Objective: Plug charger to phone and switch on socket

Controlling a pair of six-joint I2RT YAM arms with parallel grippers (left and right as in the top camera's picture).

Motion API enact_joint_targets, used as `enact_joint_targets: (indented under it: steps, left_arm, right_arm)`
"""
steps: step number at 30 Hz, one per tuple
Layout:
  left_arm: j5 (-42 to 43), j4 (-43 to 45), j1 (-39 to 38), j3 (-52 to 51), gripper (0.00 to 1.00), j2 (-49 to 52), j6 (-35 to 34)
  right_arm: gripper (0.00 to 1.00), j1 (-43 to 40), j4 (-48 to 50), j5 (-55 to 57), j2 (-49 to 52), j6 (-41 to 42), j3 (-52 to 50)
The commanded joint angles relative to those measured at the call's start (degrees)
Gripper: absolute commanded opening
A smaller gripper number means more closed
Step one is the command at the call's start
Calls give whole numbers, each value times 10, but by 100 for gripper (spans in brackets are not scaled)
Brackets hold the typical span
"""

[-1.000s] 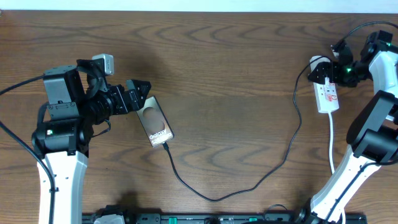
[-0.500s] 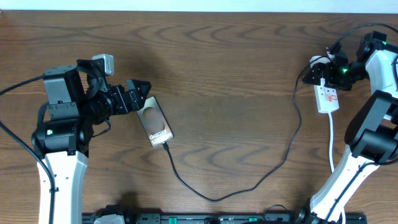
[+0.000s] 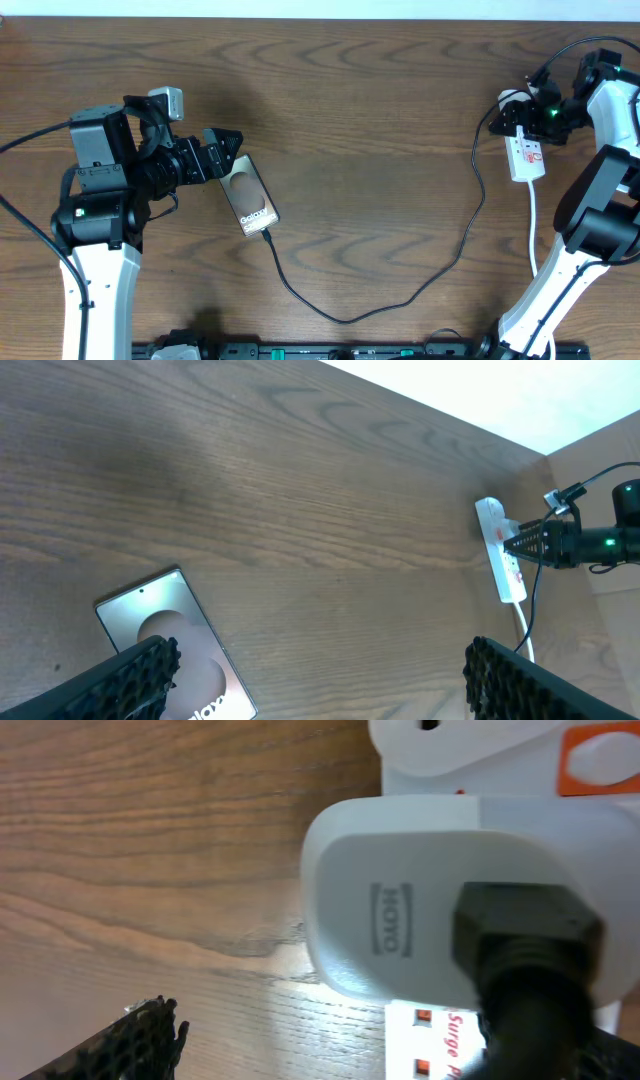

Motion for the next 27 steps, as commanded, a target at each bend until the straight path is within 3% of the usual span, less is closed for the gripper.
enact_joint_targets:
  steps: [1,27]
  left_arm:
    - [7,-1,2,2,93,2,10]
    - [7,-1,2,2,93,2,10]
  right_arm:
    - [95,-7,12,48,4,9,-6]
    - [97,-9,44,5,4,16,5]
